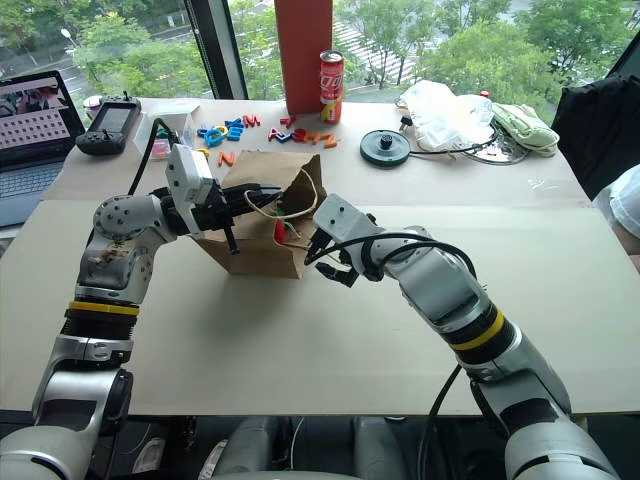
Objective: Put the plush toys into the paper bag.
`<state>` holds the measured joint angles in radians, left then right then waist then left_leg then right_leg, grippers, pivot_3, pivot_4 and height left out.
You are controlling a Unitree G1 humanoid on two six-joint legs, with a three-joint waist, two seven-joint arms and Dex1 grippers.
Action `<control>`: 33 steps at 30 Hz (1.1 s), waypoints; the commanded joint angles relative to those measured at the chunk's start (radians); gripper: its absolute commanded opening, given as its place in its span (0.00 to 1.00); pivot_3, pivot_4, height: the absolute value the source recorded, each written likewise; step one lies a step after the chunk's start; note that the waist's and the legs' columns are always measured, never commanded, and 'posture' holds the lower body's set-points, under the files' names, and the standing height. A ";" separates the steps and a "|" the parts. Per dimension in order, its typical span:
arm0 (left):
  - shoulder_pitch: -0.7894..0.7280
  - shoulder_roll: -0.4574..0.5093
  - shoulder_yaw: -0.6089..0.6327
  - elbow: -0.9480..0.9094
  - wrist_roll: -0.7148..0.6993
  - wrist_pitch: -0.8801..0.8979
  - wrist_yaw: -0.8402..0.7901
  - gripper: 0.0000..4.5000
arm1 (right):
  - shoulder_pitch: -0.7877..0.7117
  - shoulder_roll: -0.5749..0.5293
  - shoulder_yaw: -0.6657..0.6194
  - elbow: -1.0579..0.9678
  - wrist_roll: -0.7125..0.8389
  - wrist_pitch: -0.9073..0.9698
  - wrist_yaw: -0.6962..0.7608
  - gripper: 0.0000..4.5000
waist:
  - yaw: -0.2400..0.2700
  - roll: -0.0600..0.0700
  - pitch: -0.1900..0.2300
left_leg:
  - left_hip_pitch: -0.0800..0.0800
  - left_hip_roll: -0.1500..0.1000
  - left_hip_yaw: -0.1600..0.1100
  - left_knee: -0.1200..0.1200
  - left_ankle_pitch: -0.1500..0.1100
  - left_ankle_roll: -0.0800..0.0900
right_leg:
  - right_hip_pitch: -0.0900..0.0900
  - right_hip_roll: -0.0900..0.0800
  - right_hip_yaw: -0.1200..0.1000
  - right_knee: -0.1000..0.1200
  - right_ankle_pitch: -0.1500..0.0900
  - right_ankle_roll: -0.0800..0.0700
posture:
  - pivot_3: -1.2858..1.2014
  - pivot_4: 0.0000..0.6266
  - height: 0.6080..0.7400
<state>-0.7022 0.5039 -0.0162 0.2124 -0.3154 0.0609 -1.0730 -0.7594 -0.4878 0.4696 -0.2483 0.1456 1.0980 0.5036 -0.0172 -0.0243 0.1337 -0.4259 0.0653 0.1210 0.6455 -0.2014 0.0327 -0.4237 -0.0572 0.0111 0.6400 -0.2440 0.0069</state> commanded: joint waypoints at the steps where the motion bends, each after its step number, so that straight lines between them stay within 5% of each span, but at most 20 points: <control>1: -0.023 0.005 0.018 -0.019 -0.008 -0.023 0.001 0.00 | 0.002 0.039 -0.006 0.058 -0.038 -0.081 -0.024 1.00 | 0.000 0.000 0.000 | 0.000 0.000 0.000 0.000 0.000 0.000 | 0.000 0.000 0.000 0.000 0.000 0.000 | 0.52 0.24 0.99; 3: -0.023 0.004 0.017 -0.020 -0.008 -0.022 0.001 0.00 | 0.007 0.062 -0.009 0.090 -0.042 -0.098 -0.023 1.00 | 0.003 0.000 0.000 | 0.000 0.000 0.000 0.000 0.000 0.000 | 0.000 0.000 0.000 0.000 0.000 0.000 | 0.52 0.24 0.99; 16: -0.017 0.012 0.016 -0.034 -0.009 -0.019 -0.006 0.00 | 0.031 0.115 -0.058 0.152 -0.065 -0.121 -0.039 0.02 | 0.004 0.000 0.000 | 0.000 0.000 0.000 0.000 0.000 0.000 | 0.000 0.000 0.000 0.001 0.000 0.000 | 0.52 0.24 0.99; 24: -0.045 -0.007 0.007 0.010 -0.002 -0.047 -0.018 0.00 | 0.016 0.089 -0.154 0.114 -0.076 -0.115 -0.064 0.01 | 0.005 0.000 0.000 | 0.000 0.000 0.000 0.000 0.000 0.000 | 0.000 0.000 0.000 0.001 0.000 0.000 | 0.52 0.24 0.99; 33: -0.142 -0.107 0.026 0.200 0.029 -0.190 0.063 0.00 | 0.008 -0.040 -0.280 -0.181 -0.047 0.021 -0.047 0.01 | 0.013 0.000 0.000 | -0.001 -0.001 0.001 0.000 0.000 0.000 | 0.000 -0.001 0.000 0.000 0.000 0.001 | 0.52 0.24 0.99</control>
<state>-0.8151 0.4092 -0.0112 0.4021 -0.2939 -0.0920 -1.0395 -0.7326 -0.5133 0.2197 -0.3255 0.0852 1.0764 0.4502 -0.0045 -0.0243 0.1338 -0.4266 0.0646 0.1214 0.6447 -0.2014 0.0326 -0.4236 -0.0578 0.0109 0.6401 -0.2443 0.0074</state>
